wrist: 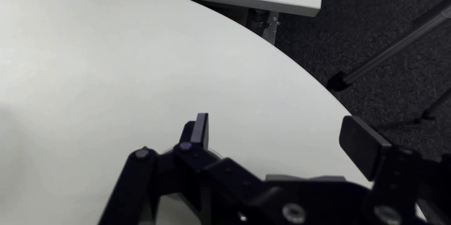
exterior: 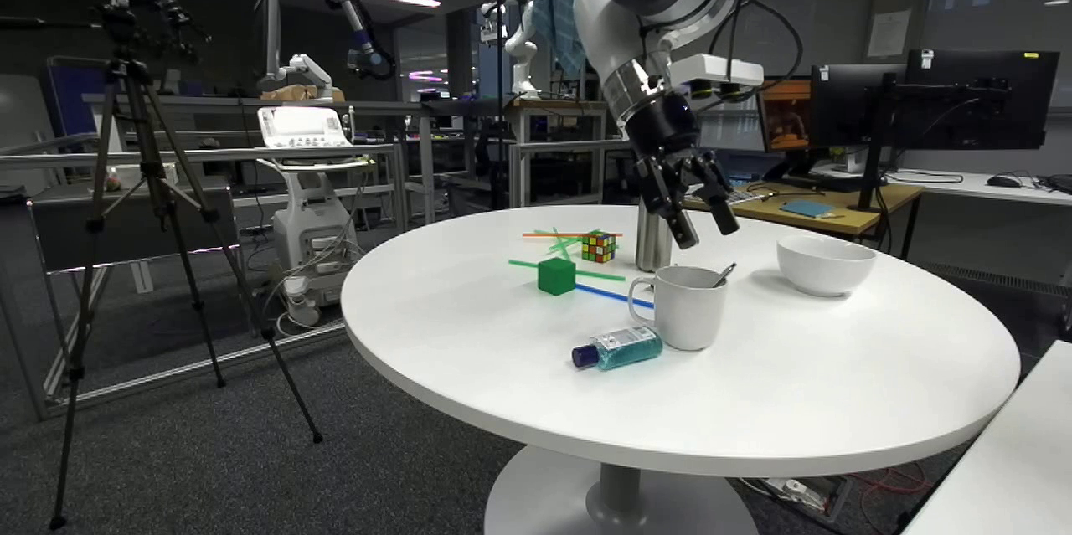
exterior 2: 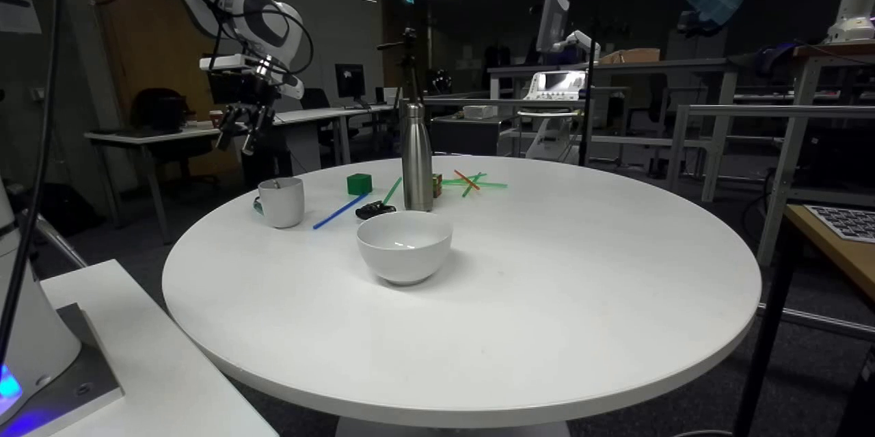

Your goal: Pick the pen on the green block and put it in the cup

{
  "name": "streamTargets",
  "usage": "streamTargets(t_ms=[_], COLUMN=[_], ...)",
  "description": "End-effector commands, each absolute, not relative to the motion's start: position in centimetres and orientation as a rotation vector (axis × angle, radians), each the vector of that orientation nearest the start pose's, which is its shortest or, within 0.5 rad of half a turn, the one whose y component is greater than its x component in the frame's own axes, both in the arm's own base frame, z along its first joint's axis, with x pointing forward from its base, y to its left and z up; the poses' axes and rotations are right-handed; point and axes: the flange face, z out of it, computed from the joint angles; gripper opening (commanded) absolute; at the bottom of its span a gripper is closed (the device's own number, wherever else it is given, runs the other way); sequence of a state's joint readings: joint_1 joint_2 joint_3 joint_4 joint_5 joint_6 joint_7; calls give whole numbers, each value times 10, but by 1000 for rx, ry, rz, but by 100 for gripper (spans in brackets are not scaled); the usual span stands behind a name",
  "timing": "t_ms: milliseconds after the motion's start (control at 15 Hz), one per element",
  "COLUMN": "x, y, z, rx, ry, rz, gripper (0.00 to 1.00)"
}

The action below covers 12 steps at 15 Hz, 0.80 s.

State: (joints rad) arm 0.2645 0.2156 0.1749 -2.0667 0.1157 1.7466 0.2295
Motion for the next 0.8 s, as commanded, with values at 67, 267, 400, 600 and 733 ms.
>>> streamTargets(t_ms=[67,267,400,600,733], x=[443,434,429,421,416], y=[229,229,228,229,230], z=[332,350,360,374,383], rx=[-3120,-3149,-3164,-3187,-3203], ry=[-279,-308,-329,-350,-363], rz=[700,631,592,537,500], gripper=[100,100,100,100,100])
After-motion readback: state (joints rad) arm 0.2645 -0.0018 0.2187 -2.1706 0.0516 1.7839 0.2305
